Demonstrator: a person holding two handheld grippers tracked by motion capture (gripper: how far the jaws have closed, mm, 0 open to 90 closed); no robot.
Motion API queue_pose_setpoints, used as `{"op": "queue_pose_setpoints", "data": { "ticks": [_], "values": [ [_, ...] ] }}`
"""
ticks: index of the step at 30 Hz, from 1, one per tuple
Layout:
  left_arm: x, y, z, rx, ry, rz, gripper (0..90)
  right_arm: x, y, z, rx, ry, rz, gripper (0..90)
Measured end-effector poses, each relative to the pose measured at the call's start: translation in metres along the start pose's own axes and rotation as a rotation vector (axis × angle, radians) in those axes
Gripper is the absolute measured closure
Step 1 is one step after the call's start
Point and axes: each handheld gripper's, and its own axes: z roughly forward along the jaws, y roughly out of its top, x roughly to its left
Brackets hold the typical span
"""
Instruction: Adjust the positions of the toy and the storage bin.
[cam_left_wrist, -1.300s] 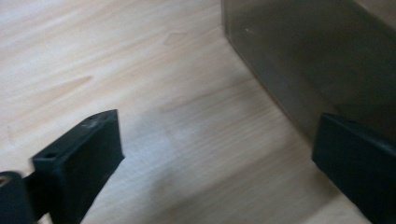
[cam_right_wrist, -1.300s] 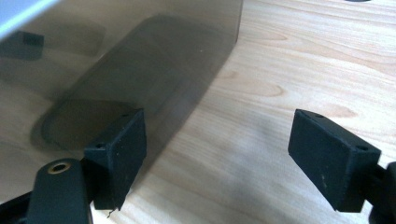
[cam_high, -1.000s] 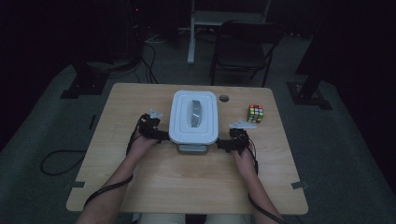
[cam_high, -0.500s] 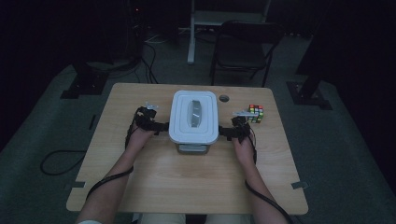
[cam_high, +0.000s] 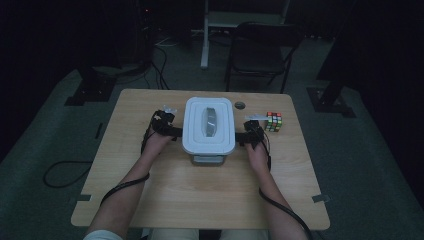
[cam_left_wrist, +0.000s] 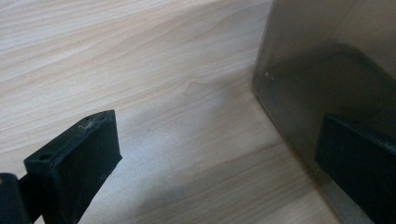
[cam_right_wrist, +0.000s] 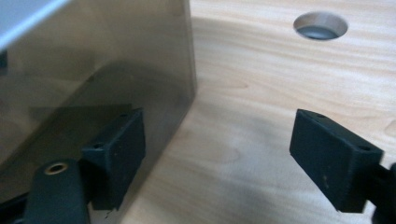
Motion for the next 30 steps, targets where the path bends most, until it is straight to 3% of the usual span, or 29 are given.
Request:
{"op": "queue_pose_setpoints", "data": {
  "ticks": [6, 17, 25, 30],
  "values": [
    [-0.006, -0.004, -0.004, 0.016, -0.001, -0.002, 1.8, 0.001, -0.003, -0.006, 0.012, 0.034, -0.014, 21.7],
    [-0.025, -0.016, -0.021, 0.036, -0.001, 0.076, 1.9, 0.004, -0.018, -0.026, 0.005, 0.076, -0.011, 22.9],
    [-0.036, -0.031, -0.035, 0.035, -0.014, 0.079, 1.9, 0.01, -0.033, -0.043, 0.004, 0.116, -0.018, 22.9],
    [-0.042, -0.038, -0.043, 0.045, -0.022, 0.105, 1.9, 0.014, -0.042, -0.053, 0.004, 0.139, -0.025, 22.9]
  ]
}}
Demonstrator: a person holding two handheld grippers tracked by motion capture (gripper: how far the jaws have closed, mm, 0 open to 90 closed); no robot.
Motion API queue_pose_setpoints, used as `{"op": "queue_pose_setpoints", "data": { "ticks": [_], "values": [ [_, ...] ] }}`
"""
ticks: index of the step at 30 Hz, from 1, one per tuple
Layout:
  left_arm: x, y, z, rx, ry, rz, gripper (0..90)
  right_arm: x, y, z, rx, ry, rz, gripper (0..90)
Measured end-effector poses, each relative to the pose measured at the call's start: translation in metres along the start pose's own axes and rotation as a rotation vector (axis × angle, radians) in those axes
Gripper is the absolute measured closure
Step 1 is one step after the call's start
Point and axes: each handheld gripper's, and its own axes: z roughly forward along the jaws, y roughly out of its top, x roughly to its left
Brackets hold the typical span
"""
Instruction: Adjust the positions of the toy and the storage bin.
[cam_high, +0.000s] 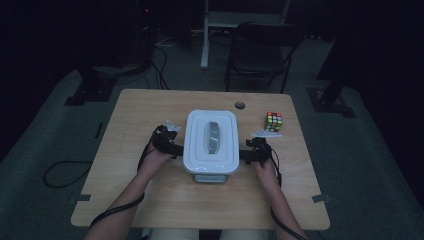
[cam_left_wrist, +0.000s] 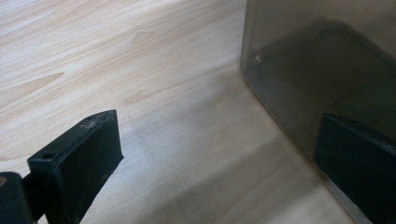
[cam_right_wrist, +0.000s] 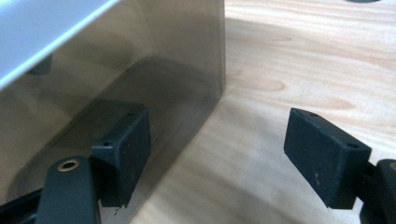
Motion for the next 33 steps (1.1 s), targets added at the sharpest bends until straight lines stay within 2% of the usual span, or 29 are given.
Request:
{"op": "queue_pose_setpoints", "data": {
  "ticks": [6, 11, 15, 19, 22, 28, 33],
  "values": [
    [-0.011, -0.009, -0.01, 0.007, -0.012, 0.023, 1.9, 0.005, -0.012, -0.01, -0.012, 0.027, -0.004, 22.9],
    [-0.021, -0.016, -0.02, 0.003, -0.004, 0.069, 2.0, 0.011, -0.018, -0.019, -0.01, 0.029, -0.032, 23.0],
    [-0.022, -0.022, -0.023, 0.005, -0.035, 0.057, 1.9, 0.013, -0.024, -0.024, -0.011, 0.047, -0.03, 22.9],
    [-0.025, -0.028, -0.029, -0.002, -0.04, 0.063, 1.9, 0.018, -0.03, -0.03, -0.009, 0.063, -0.035, 22.8],
    [-0.031, -0.032, -0.035, -0.008, -0.036, 0.084, 1.9, 0.022, -0.035, -0.035, -0.011, 0.066, -0.042, 22.8],
    [-0.04, -0.041, -0.046, -0.02, -0.059, 0.071, 2.0, 0.026, -0.04, -0.043, -0.017, 0.067, -0.058, 22.8],
    [-0.049, -0.048, -0.054, -0.025, -0.072, 0.09, 1.9, 0.028, -0.046, -0.051, -0.019, 0.073, -0.066, 22.8]
  ]
}}
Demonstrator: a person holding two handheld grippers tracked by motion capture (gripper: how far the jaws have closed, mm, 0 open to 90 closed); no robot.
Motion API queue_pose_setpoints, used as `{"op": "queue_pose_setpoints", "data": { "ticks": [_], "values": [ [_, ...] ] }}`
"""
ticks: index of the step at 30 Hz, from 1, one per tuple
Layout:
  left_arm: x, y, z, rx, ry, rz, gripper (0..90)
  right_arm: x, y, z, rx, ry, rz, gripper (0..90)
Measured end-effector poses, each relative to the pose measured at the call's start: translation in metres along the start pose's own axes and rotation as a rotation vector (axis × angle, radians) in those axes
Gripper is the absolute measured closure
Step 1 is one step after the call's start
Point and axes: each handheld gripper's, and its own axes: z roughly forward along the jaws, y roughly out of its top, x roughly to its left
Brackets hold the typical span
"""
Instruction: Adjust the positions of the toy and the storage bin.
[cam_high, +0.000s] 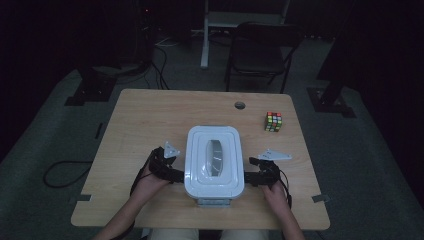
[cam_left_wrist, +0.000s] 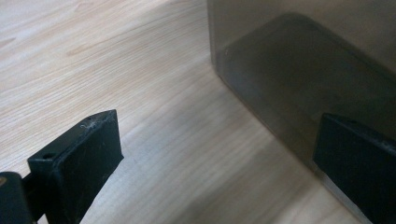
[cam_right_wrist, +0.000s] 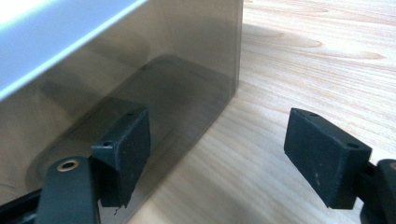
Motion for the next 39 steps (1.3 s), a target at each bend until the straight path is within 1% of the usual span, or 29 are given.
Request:
{"op": "queue_pose_setpoints", "data": {
  "ticks": [4, 5, 6, 7, 9, 10, 11, 12, 14, 16, 17, 18, 19, 20, 21, 22, 23, 24, 25, 26, 27, 29, 30, 33, 34, 35, 36, 37, 39],
  "values": [
    [-0.003, -0.002, 0.0, -0.006, -0.008, -0.006, 1.9, 0.002, -0.005, -0.007, -0.005, -0.005, 0.004, 22.2],
    [-0.004, -0.003, 0.0, -0.005, -0.017, -0.019, 1.9, 0.002, -0.005, -0.007, -0.005, -0.005, 0.004, 22.2],
    [-0.003, -0.005, 0.0, -0.019, -0.021, -0.012, 1.9, 0.001, -0.006, -0.009, -0.007, 0.006, 0.016, 21.7],
    [-0.002, -0.007, 0.0, -0.033, -0.038, -0.016, 1.8, 0.001, -0.008, -0.013, -0.016, 0.005, 0.019, 18.9],
    [0.004, -0.01, 0.002, -0.046, -0.093, -0.048, 1.7, -0.002, -0.008, -0.017, -0.036, 0.021, 0.046, 16.1],
    [0.007, -0.013, 0.003, -0.052, -0.119, -0.057, 1.8, -0.005, -0.009, -0.018, -0.039, 0.002, 0.048, 16.1],
    [0.01, -0.015, 0.005, -0.053, -0.125, -0.068, 1.8, -0.007, -0.009, -0.019, -0.035, -0.023, 0.045, 16.0],
    [0.011, -0.018, 0.005, -0.048, -0.118, -0.073, 1.8, -0.01, -0.01, -0.021, -0.038, -0.037, 0.048, 15.1],
    [0.015, -0.024, 0.006, -0.044, -0.094, -0.064, 1.8, -0.018, -0.011, -0.025, -0.059, -0.04, 0.083, 13.8],
    [0.021, -0.03, 0.004, -0.033, -0.092, -0.093, 1.8, -0.025, -0.012, -0.028, -0.07, -0.084, 0.095, 13.8],
    [0.024, -0.033, 0.003, -0.033, -0.095, -0.113, 1.8, -0.029, -0.011, -0.03, -0.062, -0.111, 0.096, 13.8],
    [0.027, -0.035, 0.001, -0.033, -0.087, -0.126, 1.8, -0.032, -0.011, -0.031, -0.051, -0.14, 0.099, 13.7],
    [0.03, -0.038, -0.001, -0.043, -0.081, -0.132, 1.8, -0.036, -0.01, -0.032, -0.045, -0.148, 0.105, 13.5],
    [0.033, -0.041, -0.003, -0.049, -0.08, -0.142, 1.8, -0.041, -0.009, -0.033, -0.048, -0.13, 0.11, 12.7],
    [0.036, -0.044, -0.004, -0.053, -0.082, -0.158, 1.8, -0.045, -0.009, -0.034, -0.052, -0.132, 0.122, 12.7],
    [0.038, -0.047, -0.006, -0.051, -0.082, -0.16, 1.8, -0.049, -0.009, -0.035, -0.054, -0.164, 0.127, 12.7],
    [0.038, -0.047, -0.006, -0.051, -0.082, -0.16, 1.8, -0.049, -0.009, -0.035, -0.054, -0.164, 0.127, 12.7],
    [0.04, -0.053, -0.009, -0.046, -0.074, -0.155, 1.8, -0.053, -0.008, -0.035, -0.052, -0.182, 0.126, 12.7],
    [0.041, -0.056, -0.01, -0.044, -0.071, -0.15, 1.8, -0.061, -0.007, -0.034, -0.039, -0.203, 0.141, 12.7],
    [0.042, -0.06, -0.012, -0.044, -0.073, -0.147, 1.8, -0.065, -0.006, -0.033, -0.035, -0.219, 0.142, 12.7],
    [0.044, -0.063, -0.013, -0.039, -0.069, -0.15, 1.8, -0.069, -0.005, -0.032, -0.031, -0.246, 0.143, 12.7],
    [0.047, -0.07, -0.016, -0.044, -0.059, -0.172, 1.8, -0.077, -0.003, -0.029, -0.024, -0.272, 0.151, 12.7],
    [0.048, -0.073, -0.017, -0.035, -0.053, -0.181, 1.8, -0.081, -0.002, -0.028, -0.031, -0.298, 0.156, 12.8],
    [0.051, -0.082, -0.02, -0.021, -0.016, -0.186, 1.8, -0.093, 0.0, -0.027, -0.052, -0.327, 0.199, 12.8],
    [0.052, -0.084, -0.021, -0.007, -0.005, -0.183, 1.8, -0.097, 0.001, -0.026, -0.058, -0.324, 0.212, 12.7],
    [0.052, -0.084, -0.021, -0.007, -0.005, -0.183, 1.8, -0.097, 0.001, -0.026, -0.058, -0.324, 0.212, 12.7],
    [0.053, -0.089, -0.021, 0.009, 0.009, -0.18, 1.8, -0.101, 0.002, -0.025, -0.057, -0.334, 0.22, 12.6],
    [0.054, -0.091, -0.021, -0.001, 0.015, -0.177, 1.8, -0.107, 0.005, -0.024, -0.059, -0.349, 0.228, 12.6],
    [0.053, -0.092, -0.023, 0.016, 0.029, -0.172, 1.7, -0.112, 0.01, -0.023, -0.059, -0.377, 0.236, 12.6]
  ]
}}
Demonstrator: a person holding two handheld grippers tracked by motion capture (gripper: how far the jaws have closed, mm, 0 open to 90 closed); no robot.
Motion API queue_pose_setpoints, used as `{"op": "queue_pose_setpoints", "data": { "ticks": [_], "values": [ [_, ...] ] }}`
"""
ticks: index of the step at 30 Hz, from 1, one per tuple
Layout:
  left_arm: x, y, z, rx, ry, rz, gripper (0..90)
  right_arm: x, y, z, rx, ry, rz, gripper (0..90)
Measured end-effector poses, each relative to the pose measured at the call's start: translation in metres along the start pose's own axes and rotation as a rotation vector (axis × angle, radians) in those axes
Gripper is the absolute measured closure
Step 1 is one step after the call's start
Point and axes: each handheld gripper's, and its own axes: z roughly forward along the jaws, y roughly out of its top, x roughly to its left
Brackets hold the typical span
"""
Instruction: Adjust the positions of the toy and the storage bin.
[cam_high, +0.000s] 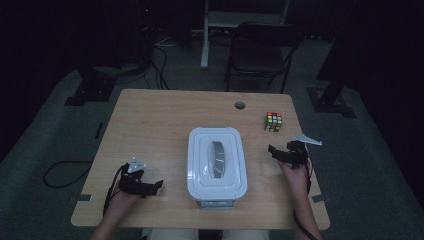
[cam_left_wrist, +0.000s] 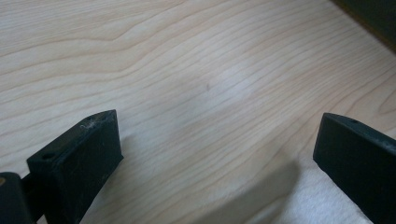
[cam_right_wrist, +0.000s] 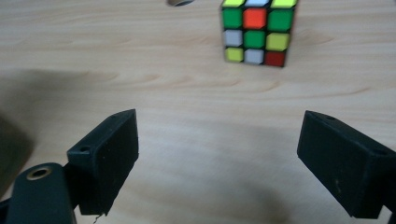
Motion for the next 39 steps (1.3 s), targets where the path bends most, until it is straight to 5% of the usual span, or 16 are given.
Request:
{"op": "queue_pose_setpoints", "data": {
  "ticks": [8, 21, 28, 33, 39],
  "values": [
    [-0.001, -0.006, -0.002, -0.004, 0.06, 0.024, 1.7, -0.007, 0.036, 0.007, -0.054, -0.09, 0.022, 12.6],
    [-0.001, -0.006, -0.001, -0.003, 0.081, 0.024, 1.7, -0.006, 0.081, 0.046, 0.005, -0.148, 0.011, 12.2],
    [-0.001, -0.006, -0.001, -0.003, 0.078, 0.027, 1.8, -0.005, 0.085, 0.075, 0.064, -0.199, 0.004, 11.7],
    [-0.001, -0.006, -0.001, -0.002, 0.077, 0.028, 1.8, -0.008, 0.081, 0.092, 0.111, -0.18, 0.031, 12.0],
    [-0.002, -0.006, -0.001, -0.002, 0.078, 0.028, 1.8, -0.006, 0.076, 0.105, 0.142, -0.212, 0.03, 14.9]
  ]
}}
